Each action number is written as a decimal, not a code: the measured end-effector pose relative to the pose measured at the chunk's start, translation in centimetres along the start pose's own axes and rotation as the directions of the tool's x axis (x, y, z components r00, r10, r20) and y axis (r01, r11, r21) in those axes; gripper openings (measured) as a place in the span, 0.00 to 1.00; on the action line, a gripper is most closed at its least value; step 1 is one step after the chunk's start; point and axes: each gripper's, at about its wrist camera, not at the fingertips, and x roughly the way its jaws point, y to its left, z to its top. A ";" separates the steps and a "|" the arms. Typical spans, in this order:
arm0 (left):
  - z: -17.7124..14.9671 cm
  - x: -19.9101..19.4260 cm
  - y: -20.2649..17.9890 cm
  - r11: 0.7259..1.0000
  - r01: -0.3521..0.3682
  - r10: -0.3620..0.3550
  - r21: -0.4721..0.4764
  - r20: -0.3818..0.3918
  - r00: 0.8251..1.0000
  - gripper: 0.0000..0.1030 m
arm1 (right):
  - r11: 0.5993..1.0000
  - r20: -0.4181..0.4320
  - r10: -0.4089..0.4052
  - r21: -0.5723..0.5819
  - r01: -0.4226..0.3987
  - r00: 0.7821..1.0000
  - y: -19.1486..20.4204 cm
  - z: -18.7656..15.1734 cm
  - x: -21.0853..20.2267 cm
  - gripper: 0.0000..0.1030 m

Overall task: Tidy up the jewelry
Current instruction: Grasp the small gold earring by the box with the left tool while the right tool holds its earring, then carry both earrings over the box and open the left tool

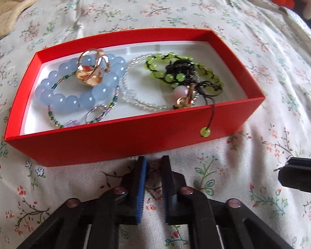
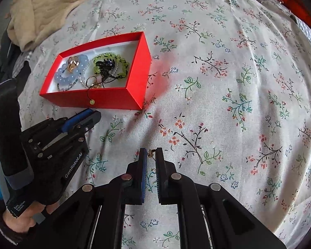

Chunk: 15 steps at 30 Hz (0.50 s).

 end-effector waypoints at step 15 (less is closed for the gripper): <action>-1.1 -2.5 3.2 0.989 0.094 -0.102 -0.118 -0.067 0.993 0.07 | 1.000 0.006 0.019 0.006 -0.019 1.000 0.9 0.9 -0.1 0.08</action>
